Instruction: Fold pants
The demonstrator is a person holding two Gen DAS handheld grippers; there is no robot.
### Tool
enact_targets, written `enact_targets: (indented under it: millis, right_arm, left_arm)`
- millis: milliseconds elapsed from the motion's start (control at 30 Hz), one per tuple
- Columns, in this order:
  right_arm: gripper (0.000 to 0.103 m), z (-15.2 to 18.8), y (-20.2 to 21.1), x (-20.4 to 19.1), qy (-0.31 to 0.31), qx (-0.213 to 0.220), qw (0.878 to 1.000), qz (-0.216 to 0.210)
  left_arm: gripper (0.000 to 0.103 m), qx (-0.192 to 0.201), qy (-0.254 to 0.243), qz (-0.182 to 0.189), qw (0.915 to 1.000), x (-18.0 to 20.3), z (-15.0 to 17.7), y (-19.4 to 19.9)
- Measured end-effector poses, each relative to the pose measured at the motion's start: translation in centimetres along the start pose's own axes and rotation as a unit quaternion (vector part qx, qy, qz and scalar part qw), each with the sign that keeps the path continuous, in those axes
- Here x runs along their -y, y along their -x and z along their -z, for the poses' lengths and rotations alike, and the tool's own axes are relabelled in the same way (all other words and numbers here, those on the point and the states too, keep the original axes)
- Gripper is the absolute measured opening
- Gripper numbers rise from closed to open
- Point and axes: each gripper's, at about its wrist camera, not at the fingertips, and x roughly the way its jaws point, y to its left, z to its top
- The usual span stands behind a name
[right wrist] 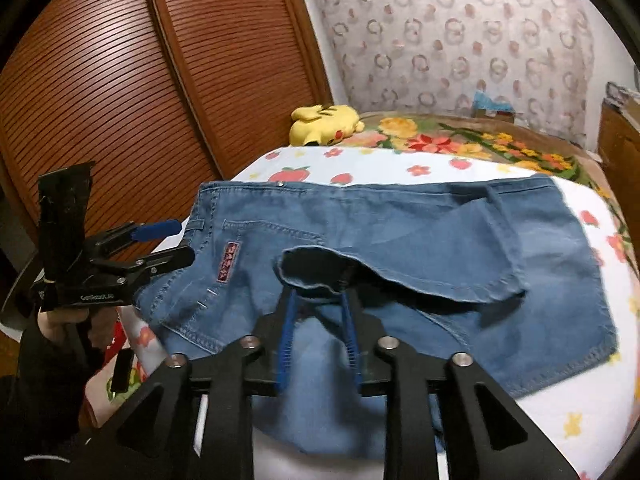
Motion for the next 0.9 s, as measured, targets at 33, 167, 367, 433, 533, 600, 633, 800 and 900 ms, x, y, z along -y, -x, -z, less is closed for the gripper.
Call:
enact_targets:
  millis: [33, 167, 367, 433, 533, 600, 633, 800, 900]
  right_arm:
    - [0.033, 0.2, 0.3, 0.1, 0.001, 0.001, 1.000, 0.000]
    - [0.034, 1.2, 1.1, 0.4, 0.001, 0.006, 1.000, 0.028]
    - [0.040, 1.3, 1.6, -0.3, -0.015, 0.020, 0.996, 0.086]
    - [0.040, 1.9, 2.0, -0.6, -0.018, 0.018, 0.994, 0.102]
    - [0.040, 2.0, 1.9, -0.3, -0.025, 0.013, 0.993, 0.117]
    - [0.040, 1.5, 1.3, -0.1, -0.035, 0.010, 0.992, 0.118]
    - [0.040, 1.2, 0.8, 0.1, -0.039, 0.010, 0.992, 0.120]
    - [0.040, -0.2, -0.7, -0.1, -0.030, 0.010, 0.992, 0.125]
    - [0.040, -0.6, -2.0, 0.9, -0.038, 0.001, 0.992, 0.122]
  left_arm:
    - [0.080, 0.000, -0.006, 0.006, 1.0000, 0.7, -0.3, -0.3]
    - [0.080, -0.003, -0.024, 0.020, 0.9995, 2.5, -1.1, -1.0]
    - [0.080, -0.004, -0.048, 0.049, 0.9976, 5.2, -2.0, -1.9]
    - [0.078, -0.002, -0.055, 0.060, 0.9967, 5.9, -2.2, -2.0]
    - [0.072, 0.000, -0.067, 0.080, 0.9945, 7.1, -2.4, -2.4]
    - [0.068, -0.001, -0.072, 0.087, 0.9936, 7.7, -2.6, -2.6]
    - [0.065, -0.003, -0.074, 0.090, 0.9932, 8.0, -2.6, -2.8]
    - [0.047, -0.021, -0.083, 0.096, 0.9917, 8.9, -3.0, -4.4]
    - [0.030, -0.024, -0.078, 0.086, 0.9929, 9.0, -3.1, -5.0]
